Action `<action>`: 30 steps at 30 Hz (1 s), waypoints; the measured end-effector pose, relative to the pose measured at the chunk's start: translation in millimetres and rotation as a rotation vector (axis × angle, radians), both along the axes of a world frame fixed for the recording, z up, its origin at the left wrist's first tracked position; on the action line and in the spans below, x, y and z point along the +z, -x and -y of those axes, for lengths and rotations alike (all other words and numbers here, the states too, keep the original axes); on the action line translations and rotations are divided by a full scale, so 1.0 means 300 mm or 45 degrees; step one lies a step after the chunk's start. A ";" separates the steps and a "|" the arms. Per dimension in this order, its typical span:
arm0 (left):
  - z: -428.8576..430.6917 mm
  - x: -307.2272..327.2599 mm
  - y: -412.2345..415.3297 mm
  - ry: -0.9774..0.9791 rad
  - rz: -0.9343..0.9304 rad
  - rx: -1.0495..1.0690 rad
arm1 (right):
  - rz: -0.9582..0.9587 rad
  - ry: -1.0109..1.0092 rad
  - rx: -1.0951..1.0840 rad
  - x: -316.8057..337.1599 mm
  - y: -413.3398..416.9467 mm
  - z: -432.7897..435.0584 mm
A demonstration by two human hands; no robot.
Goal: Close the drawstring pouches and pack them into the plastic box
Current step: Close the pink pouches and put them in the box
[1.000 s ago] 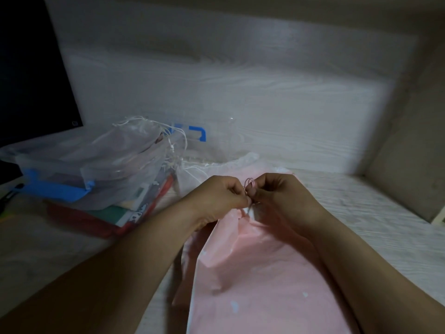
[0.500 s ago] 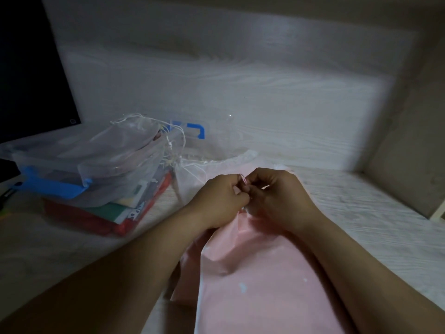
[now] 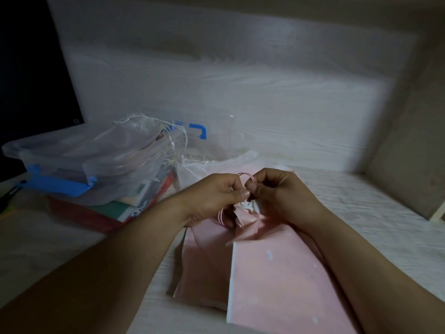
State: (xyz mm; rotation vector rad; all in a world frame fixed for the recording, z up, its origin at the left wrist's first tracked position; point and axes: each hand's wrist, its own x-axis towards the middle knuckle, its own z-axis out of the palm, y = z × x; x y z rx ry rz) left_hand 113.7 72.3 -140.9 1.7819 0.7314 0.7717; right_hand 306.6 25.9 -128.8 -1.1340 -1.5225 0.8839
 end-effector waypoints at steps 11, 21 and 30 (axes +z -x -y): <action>-0.038 -0.002 0.048 -0.734 -0.615 0.393 | 0.100 0.052 -0.086 0.024 -0.067 -0.003; -0.051 -0.007 0.046 -0.833 -0.856 0.651 | 0.118 0.072 -0.206 0.033 -0.062 0.011; -0.024 0.055 0.048 -0.309 -0.302 1.019 | 0.573 0.189 -0.327 0.023 -0.114 0.023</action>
